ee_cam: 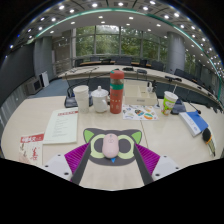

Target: Arrange mouse

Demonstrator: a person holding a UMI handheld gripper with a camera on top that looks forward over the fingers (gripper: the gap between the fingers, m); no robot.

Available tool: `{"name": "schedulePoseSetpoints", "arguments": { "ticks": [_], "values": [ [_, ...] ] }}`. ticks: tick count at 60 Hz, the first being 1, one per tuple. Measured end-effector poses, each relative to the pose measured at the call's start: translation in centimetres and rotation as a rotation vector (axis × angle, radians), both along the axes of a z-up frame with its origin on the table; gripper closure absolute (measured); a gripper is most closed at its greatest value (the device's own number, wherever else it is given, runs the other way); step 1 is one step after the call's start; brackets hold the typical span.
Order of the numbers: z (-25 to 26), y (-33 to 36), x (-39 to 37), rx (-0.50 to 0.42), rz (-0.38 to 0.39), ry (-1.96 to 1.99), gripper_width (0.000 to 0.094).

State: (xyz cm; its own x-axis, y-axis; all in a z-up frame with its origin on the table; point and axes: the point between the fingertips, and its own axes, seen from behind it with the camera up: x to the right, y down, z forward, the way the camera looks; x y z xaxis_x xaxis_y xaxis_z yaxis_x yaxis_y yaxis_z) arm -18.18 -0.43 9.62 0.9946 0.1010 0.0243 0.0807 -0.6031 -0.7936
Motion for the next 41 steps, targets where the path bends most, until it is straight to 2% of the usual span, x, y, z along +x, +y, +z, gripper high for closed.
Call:
{"name": "schedulePoseSetpoints", "arguments": {
  "ticks": [10, 17, 30, 41],
  "values": [
    [6.3, -8.8, 1.1, 0.048, -0.016, -0.039, 0.0082],
    [8.8, -15.4, 1.3, 0.069, -0.022, -0.033, 0.0085],
    [11.2, -25.5, 1.9, 0.089, -0.034, -0.012, 0.0085],
    [12.7, -29.2, 2.6, 0.112, -0.044, -0.016, 0.0086]
  ]
}}
